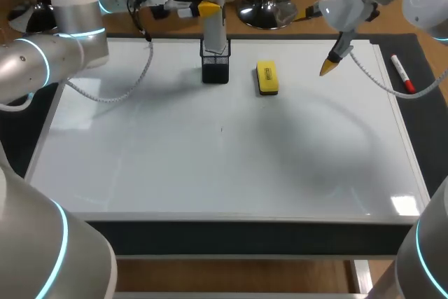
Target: Pick up the inspection probe, press it on each red-marked spot on the whiteboard one by one, put down the probe, pick up the eraser, and wipe off all the red marks.
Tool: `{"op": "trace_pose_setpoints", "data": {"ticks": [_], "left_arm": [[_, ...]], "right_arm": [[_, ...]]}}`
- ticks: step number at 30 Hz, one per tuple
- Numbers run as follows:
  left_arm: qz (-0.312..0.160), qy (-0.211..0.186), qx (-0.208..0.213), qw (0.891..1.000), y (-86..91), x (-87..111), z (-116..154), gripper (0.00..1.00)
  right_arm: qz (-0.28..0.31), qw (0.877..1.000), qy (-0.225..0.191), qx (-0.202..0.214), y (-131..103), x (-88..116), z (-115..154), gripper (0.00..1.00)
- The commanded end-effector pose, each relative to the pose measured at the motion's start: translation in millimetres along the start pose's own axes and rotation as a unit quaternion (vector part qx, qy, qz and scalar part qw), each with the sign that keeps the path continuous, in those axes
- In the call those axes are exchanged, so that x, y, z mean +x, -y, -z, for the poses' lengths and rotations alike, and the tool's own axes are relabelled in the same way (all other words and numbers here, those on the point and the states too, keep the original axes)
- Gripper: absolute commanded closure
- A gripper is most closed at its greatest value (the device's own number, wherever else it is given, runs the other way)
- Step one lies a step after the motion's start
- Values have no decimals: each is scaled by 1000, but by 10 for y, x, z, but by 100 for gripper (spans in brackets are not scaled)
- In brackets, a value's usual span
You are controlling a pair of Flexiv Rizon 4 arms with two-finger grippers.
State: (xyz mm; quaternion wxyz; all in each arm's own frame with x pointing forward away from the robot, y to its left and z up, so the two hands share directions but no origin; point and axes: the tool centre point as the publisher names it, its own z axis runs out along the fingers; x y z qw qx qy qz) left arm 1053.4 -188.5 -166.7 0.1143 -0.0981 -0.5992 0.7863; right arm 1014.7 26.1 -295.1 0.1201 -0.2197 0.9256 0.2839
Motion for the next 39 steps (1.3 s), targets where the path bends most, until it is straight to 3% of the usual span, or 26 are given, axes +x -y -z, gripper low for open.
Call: {"op": "trace_pose_setpoints", "data": {"ticks": [1,25,39], "left_arm": [[-2,162,0,987,10,73,-12,100],[-15,206,4,979,-53,-60,83,100],[-15,211,5,977,-191,-176,95,100]], "right_arm": [[1,1000,-2,2,-1,-5,4,0],[1,1000,-2,2,-1,-5,4,0],[1,1000,-2,2,-1,-5,4,0]]}}
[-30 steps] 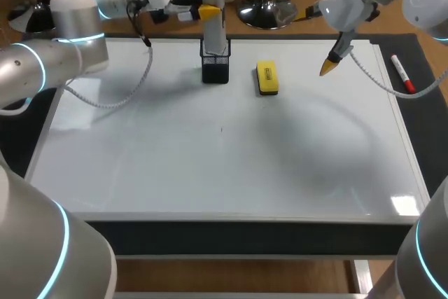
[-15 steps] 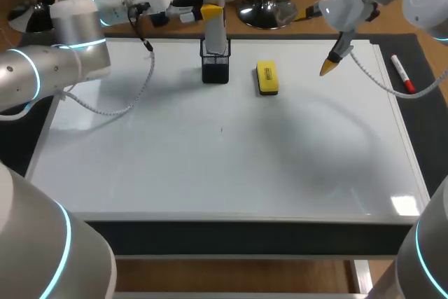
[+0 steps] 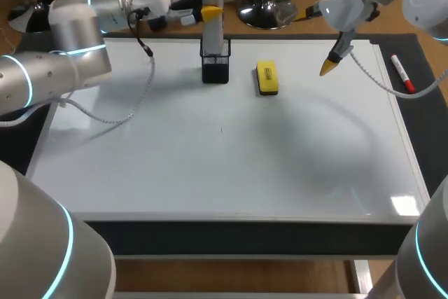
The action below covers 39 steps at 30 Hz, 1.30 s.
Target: Pick up the inspection probe, press it on each red-marked spot on the whiteboard one by one, put down the probe, pick up the eraser, and wipe off all the red marks.
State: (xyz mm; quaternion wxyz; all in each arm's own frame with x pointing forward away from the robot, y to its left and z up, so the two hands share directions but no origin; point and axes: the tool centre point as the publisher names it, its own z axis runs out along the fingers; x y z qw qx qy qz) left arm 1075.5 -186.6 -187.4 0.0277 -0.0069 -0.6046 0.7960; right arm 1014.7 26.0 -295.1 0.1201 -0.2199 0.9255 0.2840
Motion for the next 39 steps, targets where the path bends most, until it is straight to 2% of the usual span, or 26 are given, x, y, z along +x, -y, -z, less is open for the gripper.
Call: {"op": "trace_pose_setpoints", "data": {"ticks": [1,8,14,21,39], "left_arm": [[0,87,1,996,-22,22,-32,100],[5,84,1,996,-112,-35,-22,100],[8,69,-4,998,-180,-66,-4,100],[13,33,-1,999,-245,-114,45,100],[24,6,6,1000,-431,-226,69,100]], "right_arm": [[0,1000,-2,2,-1,-5,3,0],[0,1000,-2,2,-1,-5,3,0],[0,1000,-2,2,-1,-5,3,0],[0,1000,-2,2,-1,-5,3,0],[0,1000,-2,2,-1,-5,3,0]]}}
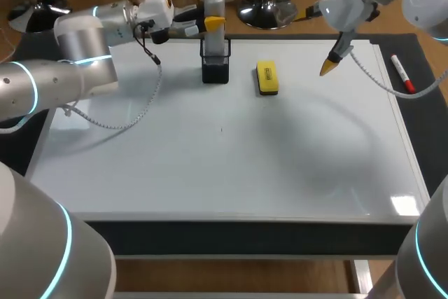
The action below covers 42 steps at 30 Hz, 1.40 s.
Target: Pick up the inspection probe, press it on each red-marked spot on the whiteboard one by one, put down the probe, pick up the eraser, and wipe off all the red marks.
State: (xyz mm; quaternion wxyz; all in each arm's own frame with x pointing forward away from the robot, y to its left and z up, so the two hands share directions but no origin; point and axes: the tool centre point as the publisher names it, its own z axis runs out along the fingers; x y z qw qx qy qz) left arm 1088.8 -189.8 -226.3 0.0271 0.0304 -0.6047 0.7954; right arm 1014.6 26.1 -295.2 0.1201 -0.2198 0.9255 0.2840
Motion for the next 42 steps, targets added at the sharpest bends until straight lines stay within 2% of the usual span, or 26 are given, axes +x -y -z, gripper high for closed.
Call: {"op": "trace_pose_setpoints", "data": {"ticks": [1,25,42], "left_arm": [[3,-24,4,1000,-58,-86,-16,100],[7,-34,2,999,-342,-117,55,100],[8,-45,4,999,-404,-146,57,100]], "right_arm": [[0,1000,-2,2,-1,-6,4,0],[0,1000,-2,2,-1,-6,4,0],[0,1000,-2,2,-1,-6,4,0]]}}
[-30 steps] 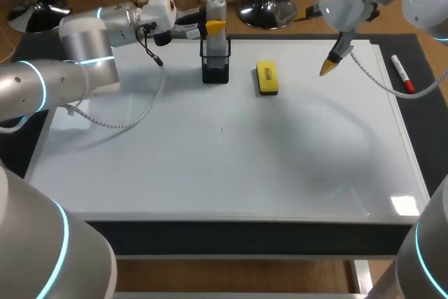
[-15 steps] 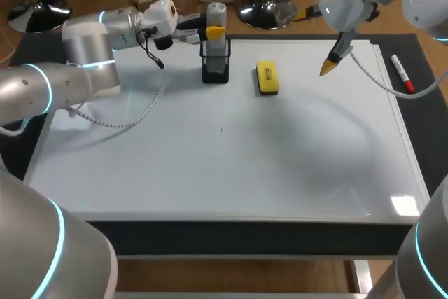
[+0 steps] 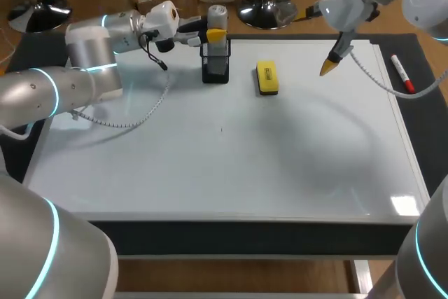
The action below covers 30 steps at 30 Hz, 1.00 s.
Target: Pick up the inspection probe, press it on each red-marked spot on the whiteboard one by one, put down the probe, pick up the eraser, and wipe off all the red marks.
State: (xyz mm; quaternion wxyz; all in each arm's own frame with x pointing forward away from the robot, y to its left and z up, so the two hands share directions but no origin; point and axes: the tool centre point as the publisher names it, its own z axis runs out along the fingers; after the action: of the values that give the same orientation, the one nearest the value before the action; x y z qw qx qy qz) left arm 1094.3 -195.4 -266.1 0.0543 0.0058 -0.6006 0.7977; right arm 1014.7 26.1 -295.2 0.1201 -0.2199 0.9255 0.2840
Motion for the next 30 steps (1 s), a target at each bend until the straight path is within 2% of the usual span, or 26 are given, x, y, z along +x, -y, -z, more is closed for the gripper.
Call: {"op": "trace_pose_setpoints", "data": {"ticks": [1,4,5,17,25,30], "left_arm": [[1,-10,0,1000,-9,-59,10,85],[0,-13,-2,1000,11,-55,13,15],[-1,-14,-4,1000,17,-53,14,0],[-14,-10,-31,999,143,-4,50,0],[-34,-1,-92,995,230,59,156,0],[-44,11,-143,989,256,108,238,0]], "right_arm": [[0,1000,-2,2,-1,-5,4,0],[0,1000,-2,2,-1,-5,4,0],[0,1000,-2,2,-1,-5,4,0],[0,1000,-2,2,-1,-5,4,0],[0,1000,-2,2,-1,-5,4,0],[0,1000,-2,2,-1,-5,4,0]]}}
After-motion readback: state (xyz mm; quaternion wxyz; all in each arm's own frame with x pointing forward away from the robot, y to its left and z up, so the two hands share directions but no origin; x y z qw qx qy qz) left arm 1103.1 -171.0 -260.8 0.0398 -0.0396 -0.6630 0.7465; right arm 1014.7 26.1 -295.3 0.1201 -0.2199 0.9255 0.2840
